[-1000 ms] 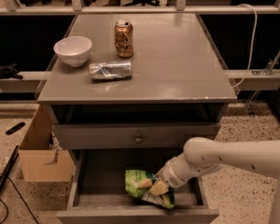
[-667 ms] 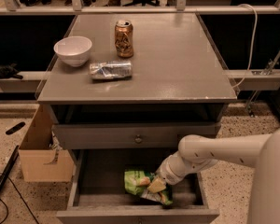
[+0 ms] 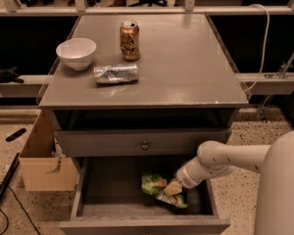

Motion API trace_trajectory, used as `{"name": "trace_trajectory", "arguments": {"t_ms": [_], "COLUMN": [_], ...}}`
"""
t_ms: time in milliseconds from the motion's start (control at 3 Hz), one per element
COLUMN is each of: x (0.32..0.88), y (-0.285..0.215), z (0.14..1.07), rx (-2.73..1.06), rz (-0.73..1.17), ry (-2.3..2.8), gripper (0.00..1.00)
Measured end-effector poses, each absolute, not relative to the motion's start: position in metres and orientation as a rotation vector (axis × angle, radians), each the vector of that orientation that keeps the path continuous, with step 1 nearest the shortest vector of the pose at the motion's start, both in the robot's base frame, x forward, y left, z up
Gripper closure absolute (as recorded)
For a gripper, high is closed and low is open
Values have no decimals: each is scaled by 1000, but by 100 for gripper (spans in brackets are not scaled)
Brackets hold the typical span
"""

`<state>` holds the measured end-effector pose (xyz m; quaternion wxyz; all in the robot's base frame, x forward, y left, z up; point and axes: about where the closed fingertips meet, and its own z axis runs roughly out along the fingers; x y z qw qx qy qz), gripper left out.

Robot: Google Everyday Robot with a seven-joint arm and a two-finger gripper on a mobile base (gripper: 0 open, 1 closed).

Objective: Place green rice chip bag into middle drawer

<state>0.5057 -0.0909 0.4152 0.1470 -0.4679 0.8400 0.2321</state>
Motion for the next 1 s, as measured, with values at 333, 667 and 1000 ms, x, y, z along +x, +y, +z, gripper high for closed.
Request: {"name": "trace_trajectory", "arguments": {"t_ms": [333,667,1000], "x": [512,516,516], "y": [-103,-101,-100], "z": [403,396,395], "rx": [-1256,-1207,-1200], "rz": [685,698,700], "ry": [2433,2434,2434], "gripper": [100,100,78]}}
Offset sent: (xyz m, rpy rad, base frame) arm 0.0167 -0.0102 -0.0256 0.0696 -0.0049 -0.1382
